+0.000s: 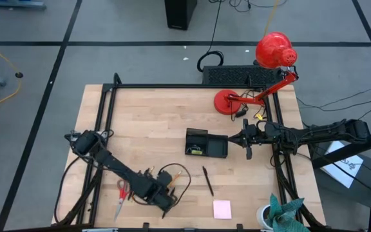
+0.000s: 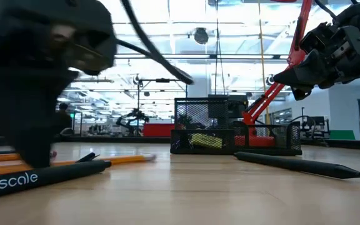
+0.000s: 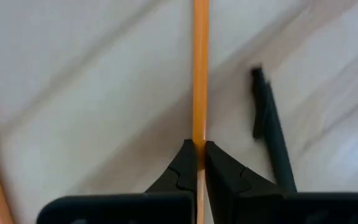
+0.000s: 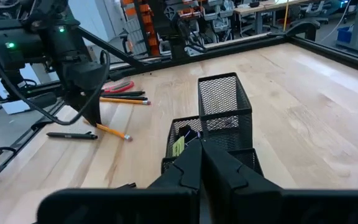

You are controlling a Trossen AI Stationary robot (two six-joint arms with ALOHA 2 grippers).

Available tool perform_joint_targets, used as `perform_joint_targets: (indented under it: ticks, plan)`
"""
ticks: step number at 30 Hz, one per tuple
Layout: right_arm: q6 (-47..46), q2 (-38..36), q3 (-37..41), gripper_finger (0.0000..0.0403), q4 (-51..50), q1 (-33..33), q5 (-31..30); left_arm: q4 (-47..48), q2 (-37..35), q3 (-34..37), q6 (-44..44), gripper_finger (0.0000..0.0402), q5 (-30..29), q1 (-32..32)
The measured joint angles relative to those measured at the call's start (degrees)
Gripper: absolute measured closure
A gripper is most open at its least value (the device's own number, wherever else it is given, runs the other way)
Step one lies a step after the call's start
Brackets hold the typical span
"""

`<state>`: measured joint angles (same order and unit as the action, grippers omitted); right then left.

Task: Pick and place office supplies into organizer
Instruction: Put the left yellow pencil into the black desk organizer

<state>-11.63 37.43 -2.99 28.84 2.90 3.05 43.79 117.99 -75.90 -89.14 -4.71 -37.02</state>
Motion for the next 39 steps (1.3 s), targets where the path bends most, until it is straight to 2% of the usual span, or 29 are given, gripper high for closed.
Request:
perform_joint_targets:
  ticks: [6,9,16,24,29,31,36,39]
  plan:
    - [0.28,0.00,0.00,0.0399,-0.44,0.00,0.00,-0.10,-0.02,0.06,-12.55,0.0390,-0.97,-5.11]
    - [0.30,0.00,0.01,0.0399,-0.39,0.00,0.00,-0.32,-0.02,0.16,-13.71,0.0378,-3.00,-6.41]
    - [0.23,0.00,-0.01,0.0399,-0.37,0.00,0.00,-1.18,-2.27,0.58,-3.92,0.0346,-8.41,-6.61]
    - [-1.17,-0.02,-0.01,0.0399,-0.33,0.00,0.00,0.16,-7.58,0.66,1.93,0.0298,-9.47,-5.61]
    - [-1.19,-0.02,-0.01,0.0399,-0.39,0.00,0.02,1.46,-9.72,0.63,3.95,0.0274,-15.99,-3.89]
    - [-1.19,-0.02,0.00,0.0399,-0.39,0.00,0.02,1.93,-10.18,0.63,7.27,0.0268,-18.04,-2.18]
    - [-1.21,0.00,0.01,0.0399,-0.39,0.00,0.04,1.15,-10.21,0.59,18.89,0.0251,-15.55,3.41]
    - [-1.21,-0.02,-0.01,0.0399,-0.39,0.00,0.05,0.64,-9.85,0.57,23.00,0.0233,-13.54,6.29]
